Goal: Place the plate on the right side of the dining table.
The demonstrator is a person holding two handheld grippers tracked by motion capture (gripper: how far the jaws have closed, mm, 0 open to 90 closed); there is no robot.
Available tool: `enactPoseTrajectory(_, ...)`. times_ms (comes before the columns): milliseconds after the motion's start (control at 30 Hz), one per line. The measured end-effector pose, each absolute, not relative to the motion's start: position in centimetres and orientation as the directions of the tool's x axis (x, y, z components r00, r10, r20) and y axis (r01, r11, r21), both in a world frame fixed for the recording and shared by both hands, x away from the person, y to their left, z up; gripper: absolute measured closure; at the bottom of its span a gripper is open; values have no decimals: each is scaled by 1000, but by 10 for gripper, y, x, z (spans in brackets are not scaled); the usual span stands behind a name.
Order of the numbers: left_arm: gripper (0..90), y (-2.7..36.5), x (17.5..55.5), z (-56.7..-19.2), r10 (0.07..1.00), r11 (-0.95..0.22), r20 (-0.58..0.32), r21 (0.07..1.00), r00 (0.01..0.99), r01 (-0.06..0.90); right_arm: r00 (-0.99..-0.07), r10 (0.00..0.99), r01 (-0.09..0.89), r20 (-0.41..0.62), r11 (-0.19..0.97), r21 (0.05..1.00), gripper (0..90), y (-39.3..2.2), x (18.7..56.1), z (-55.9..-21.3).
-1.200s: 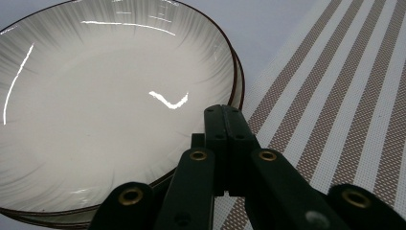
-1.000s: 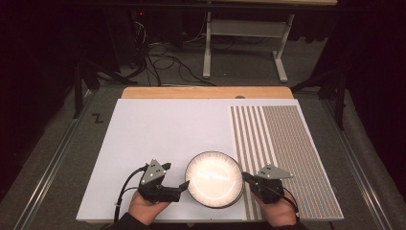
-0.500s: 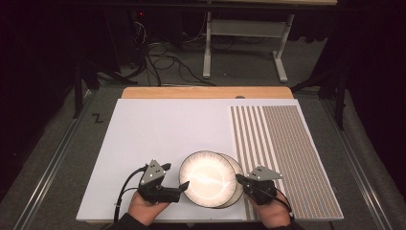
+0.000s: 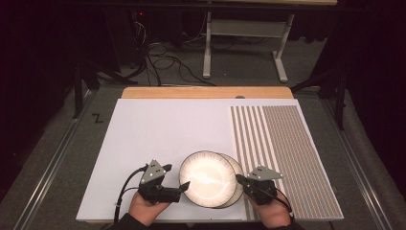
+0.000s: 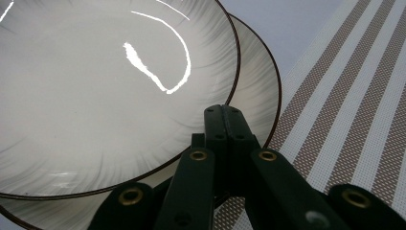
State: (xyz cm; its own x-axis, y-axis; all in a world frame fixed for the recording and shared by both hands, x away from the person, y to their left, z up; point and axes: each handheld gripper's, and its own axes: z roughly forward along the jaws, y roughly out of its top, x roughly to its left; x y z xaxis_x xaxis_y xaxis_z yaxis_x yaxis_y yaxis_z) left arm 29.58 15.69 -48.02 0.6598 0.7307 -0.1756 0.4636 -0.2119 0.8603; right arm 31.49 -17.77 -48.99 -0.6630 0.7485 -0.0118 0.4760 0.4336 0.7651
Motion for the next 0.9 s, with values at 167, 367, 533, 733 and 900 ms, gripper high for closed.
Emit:
enactPoseTrajectory(167,121,164,285,-481,720,-204,-194,858,666,471,-664,747,477,-13,437,763,900,-178,314,-490)
enactPoseTrajectory(367,125,158,284,-486,711,-209,-213,845,670,492,-682,731,479,2,446,756,900,-173,313,-491)
enactPoseTrajectory(533,130,158,285,-486,704,-183,-251,839,664,512,-713,700,450,-29,489,747,900,-157,308,-494)
enactPoseTrajectory(733,179,157,287,-487,691,-165,-295,825,660,541,-722,691,443,-33,499,745,900,-153,307,-495)
enactPoseTrajectory(900,220,150,291,-489,683,-168,-340,788,646,592,-723,691,445,-29,497,745,900,-153,307,-495)
